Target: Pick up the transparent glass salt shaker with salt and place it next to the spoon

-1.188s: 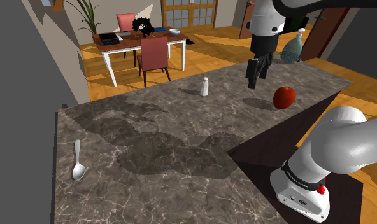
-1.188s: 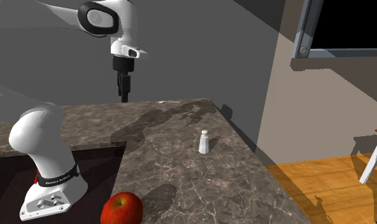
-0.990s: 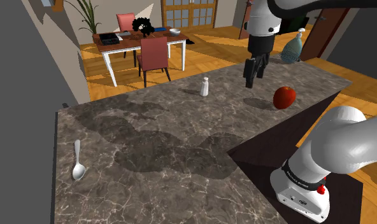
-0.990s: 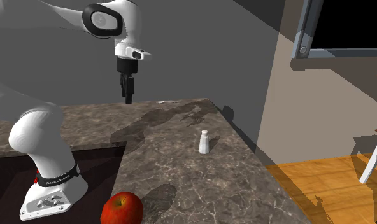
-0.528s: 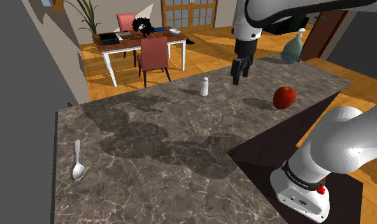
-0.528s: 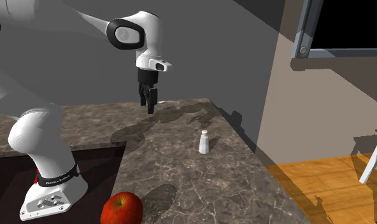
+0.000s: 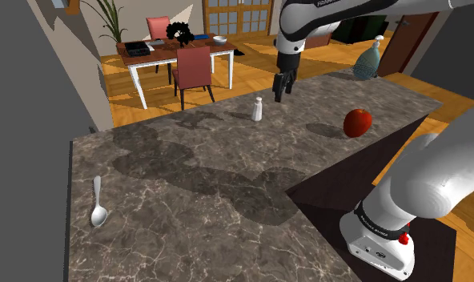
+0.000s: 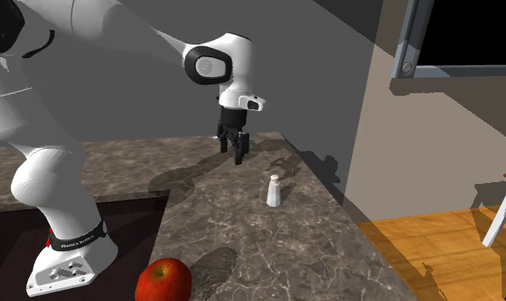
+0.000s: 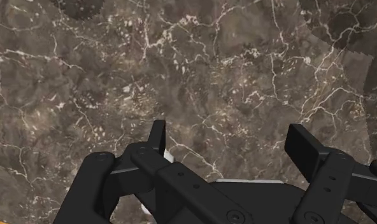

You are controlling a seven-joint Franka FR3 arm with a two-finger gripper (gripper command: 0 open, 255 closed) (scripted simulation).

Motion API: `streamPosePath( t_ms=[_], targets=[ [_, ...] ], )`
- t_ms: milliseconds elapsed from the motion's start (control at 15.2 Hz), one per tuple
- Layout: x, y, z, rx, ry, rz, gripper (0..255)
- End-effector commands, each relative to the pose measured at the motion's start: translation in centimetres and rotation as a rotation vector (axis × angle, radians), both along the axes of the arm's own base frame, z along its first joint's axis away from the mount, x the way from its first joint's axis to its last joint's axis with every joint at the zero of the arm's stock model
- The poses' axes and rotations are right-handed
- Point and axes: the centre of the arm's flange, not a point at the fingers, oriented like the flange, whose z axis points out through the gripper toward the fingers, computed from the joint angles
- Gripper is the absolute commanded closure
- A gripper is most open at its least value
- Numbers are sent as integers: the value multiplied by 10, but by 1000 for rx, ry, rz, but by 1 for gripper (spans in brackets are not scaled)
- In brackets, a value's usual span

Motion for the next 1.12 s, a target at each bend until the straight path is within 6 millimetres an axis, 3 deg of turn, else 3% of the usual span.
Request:
streamPosePath(
  t_ms=[0, 660, 1056],
  targets=[
    [20, -11, -11, 8, -11, 15, 0],
    [129, -57, -58, 53, -59, 82, 0],
    [127, -54, -90, 53, -59, 82, 0]
  ],
)
